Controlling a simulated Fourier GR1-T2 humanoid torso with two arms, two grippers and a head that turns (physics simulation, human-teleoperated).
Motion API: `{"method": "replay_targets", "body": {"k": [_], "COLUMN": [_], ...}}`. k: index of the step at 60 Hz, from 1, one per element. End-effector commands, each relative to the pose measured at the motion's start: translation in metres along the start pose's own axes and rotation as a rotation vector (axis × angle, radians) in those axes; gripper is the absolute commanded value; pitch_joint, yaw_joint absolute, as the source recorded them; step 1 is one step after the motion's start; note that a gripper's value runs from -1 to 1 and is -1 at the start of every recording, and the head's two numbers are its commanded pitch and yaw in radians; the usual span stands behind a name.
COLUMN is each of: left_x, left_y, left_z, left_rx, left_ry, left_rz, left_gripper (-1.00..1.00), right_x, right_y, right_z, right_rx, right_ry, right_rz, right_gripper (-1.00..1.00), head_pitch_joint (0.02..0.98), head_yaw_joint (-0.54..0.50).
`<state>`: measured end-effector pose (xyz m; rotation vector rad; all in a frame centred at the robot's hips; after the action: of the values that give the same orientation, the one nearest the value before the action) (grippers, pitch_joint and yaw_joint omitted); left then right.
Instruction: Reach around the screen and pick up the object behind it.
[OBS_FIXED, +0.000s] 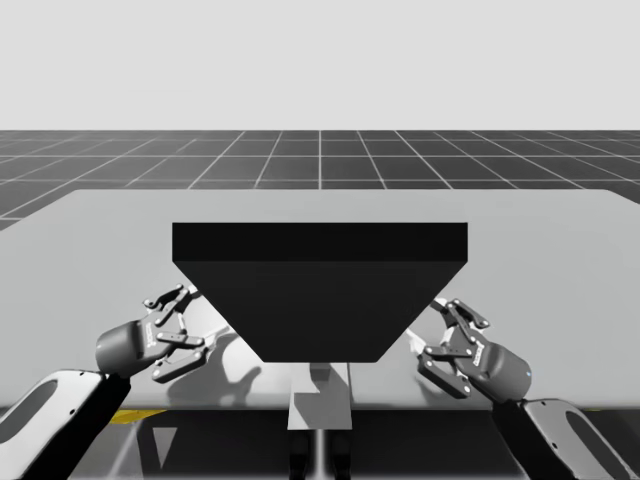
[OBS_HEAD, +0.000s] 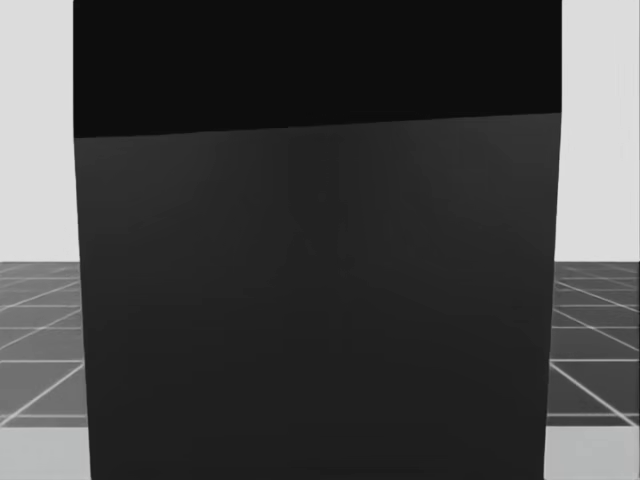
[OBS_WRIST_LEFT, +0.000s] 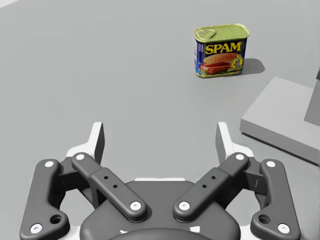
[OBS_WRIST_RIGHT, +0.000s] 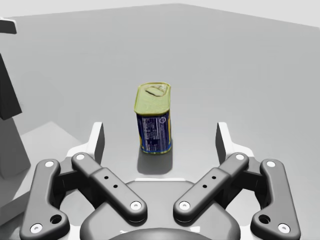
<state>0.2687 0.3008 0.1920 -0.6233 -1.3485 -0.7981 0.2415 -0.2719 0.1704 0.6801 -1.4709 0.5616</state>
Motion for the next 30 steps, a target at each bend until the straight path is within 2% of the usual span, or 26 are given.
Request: {"method": "replay_targets", "body": {"k": [1,4,6,9,12,21,23,30], "left_x": [-0.011,-0.013,-0.014,-0.015,-0.015,-0.015,-0.015,-0.015], "left_y": [-0.001,-0.001,0.0,0.0,0.001,0.002,0.001,0.001], "left_z": [-0.006,-0.007,-0.008,-0.01,-0.011,-0.014,-0.015,-0.017], "left_rx": [-0.034,-0.034,-0.039,-0.037,-0.039,-0.042,-0.042,-0.044], "left_ry": [0.018,0.023,0.024,0.028,0.028,0.03,0.031,0.03], "left_rz": [0.006,0.001,0.004,0.0,0.0,-0.005,-0.008,-0.011], "left_gripper": [-1.0,-1.0,-1.0,-1.0,-1.0,-1.0,-1.0,-1.0], "right_x": [-0.01,-0.012,-0.014,-0.016,-0.017,-0.025,-0.027,-0.032], "right_y": [-0.003,-0.004,-0.004,-0.006,-0.007,-0.014,-0.015,-0.015], "right_z": [-0.016,-0.021,-0.025,-0.031,-0.037,-0.057,-0.064,-0.078], "right_rx": [0.002,0.007,0.009,0.002,0.006,0.012,0.02,0.036], "right_ry": [0.047,0.059,0.066,0.074,0.08,0.108,0.115,0.127], "right_rz": [-0.001,0.002,-0.006,0.001,-0.007,0.002,-0.006,0.002], "right_gripper": [-1.0,-1.0,-1.0,-1.0,-1.0,-1.0,-1.0,-1.0], "head_pitch_joint": [0.099,0.1,0.101,0.102,0.103,0.107,0.108,0.108], "head_yaw_joint": [-0.01,-0.01,-0.01,-0.01,-0.01,-0.01,-0.01,0.0]}}
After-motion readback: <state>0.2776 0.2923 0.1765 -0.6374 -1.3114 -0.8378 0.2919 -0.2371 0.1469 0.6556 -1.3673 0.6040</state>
